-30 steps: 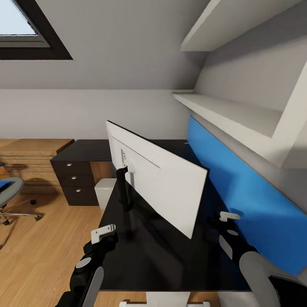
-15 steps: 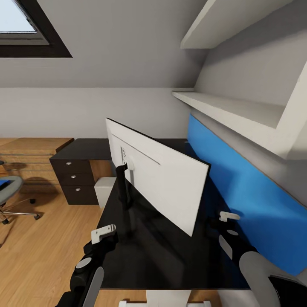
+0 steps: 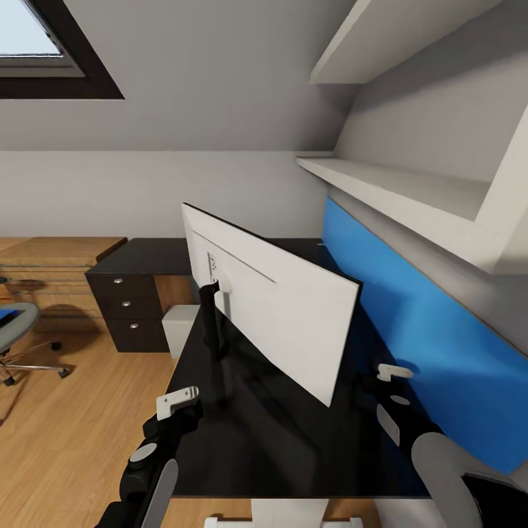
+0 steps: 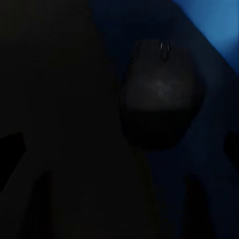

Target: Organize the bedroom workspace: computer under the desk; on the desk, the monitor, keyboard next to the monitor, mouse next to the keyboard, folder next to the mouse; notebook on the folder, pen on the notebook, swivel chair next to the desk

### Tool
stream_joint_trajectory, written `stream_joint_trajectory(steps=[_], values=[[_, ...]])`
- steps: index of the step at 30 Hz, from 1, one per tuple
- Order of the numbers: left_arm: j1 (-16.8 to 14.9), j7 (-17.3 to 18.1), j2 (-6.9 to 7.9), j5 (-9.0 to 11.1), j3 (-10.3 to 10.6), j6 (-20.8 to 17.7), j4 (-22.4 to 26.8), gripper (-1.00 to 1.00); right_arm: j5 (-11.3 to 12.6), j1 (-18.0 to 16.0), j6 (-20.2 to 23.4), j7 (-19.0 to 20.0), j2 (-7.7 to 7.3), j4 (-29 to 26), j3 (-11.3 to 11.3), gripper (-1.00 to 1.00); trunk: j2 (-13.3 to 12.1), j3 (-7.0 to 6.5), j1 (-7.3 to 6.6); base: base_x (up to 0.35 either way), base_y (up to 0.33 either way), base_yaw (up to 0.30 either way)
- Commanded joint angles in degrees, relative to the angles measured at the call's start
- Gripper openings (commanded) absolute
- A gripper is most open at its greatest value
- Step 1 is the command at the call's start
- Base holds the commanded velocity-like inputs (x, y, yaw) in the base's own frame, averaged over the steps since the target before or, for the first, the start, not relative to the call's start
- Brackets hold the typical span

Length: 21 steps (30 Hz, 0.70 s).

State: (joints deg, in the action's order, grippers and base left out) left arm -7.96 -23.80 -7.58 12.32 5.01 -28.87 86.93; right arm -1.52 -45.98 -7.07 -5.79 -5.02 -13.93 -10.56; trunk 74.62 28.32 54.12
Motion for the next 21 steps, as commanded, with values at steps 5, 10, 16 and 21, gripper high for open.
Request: stream_joint_trajectory(steps=[5,10,16,21], values=[[-0.05,-0.55,0.03,0.60,0.02,-0.14,0.10,1.00,-0.10,-0.04,0.04,-0.12,-0.04,0.17,-0.19,1.00,0.04,0.06,0.00,0.000,0.000,0.000],[-0.06,-0.55,0.06,0.72,-2.27,-0.20,0.28,1.00,-0.07,-0.05,0.18,-0.29,-0.07,0.21,-0.24,1.00,0.04,0.06,0.00,0.000,0.000,0.000],[-0.05,-0.50,-0.01,1.07,-5.54,-0.27,0.44,1.00,-0.07,-0.07,0.21,-0.35,-0.06,0.22,-0.25,1.00,0.04,0.06,0.00,0.000,0.000,0.000],[-0.07,-0.48,0.01,1.76,-8.02,-0.24,0.79,1.00,-0.08,-0.05,0.21,-0.36,-0.07,0.22,-0.25,1.00,0.04,0.06,0.00,0.000,0.000,0.000]])
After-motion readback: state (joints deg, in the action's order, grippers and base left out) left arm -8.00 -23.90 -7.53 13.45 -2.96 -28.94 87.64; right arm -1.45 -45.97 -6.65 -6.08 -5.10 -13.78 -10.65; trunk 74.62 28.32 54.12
